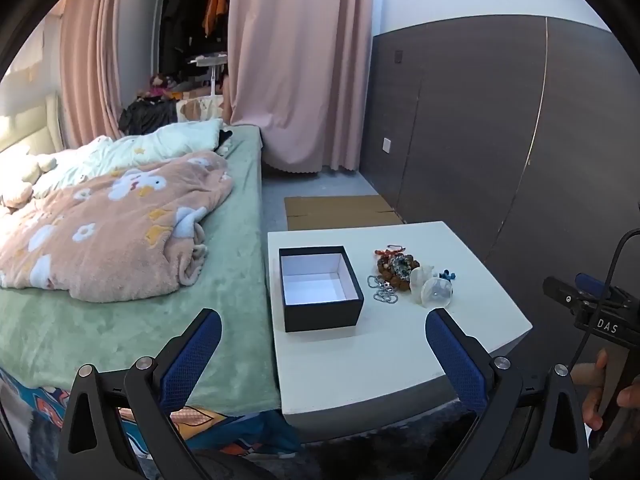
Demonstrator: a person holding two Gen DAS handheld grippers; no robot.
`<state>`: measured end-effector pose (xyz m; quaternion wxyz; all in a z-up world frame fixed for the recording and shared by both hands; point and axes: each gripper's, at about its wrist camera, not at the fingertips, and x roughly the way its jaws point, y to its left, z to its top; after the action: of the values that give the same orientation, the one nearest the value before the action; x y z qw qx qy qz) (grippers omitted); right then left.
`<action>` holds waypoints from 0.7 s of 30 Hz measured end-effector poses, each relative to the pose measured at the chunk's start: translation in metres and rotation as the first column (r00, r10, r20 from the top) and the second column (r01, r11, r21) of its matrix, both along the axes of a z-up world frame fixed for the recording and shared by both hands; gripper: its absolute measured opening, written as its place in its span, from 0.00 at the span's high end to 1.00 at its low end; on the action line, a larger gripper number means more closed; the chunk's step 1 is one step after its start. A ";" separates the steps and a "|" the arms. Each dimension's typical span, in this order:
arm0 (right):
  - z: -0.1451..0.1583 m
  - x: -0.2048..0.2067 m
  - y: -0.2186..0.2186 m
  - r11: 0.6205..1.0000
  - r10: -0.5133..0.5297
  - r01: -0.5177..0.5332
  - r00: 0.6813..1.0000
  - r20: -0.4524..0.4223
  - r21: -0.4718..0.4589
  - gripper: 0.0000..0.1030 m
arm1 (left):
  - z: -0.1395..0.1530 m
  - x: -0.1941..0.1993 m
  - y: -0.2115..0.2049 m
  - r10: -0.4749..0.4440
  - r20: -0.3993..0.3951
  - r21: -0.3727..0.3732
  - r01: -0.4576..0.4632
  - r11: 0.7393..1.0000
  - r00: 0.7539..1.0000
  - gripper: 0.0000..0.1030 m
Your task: Organize jewelry
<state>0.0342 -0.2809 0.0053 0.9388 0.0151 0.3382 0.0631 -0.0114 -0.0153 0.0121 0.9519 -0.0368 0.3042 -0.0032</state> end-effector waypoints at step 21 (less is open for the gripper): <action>0.002 -0.007 -0.009 0.999 -0.019 0.019 1.000 -0.005 -0.027 0.05 | 0.010 -0.009 -0.008 -0.005 0.029 0.009 0.005 1.000 1.000 0.01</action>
<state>0.0277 -0.2894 0.0077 0.9386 0.0059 0.3415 0.0496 -0.0205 -0.0234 0.0217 0.9564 -0.0319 0.2904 -0.0048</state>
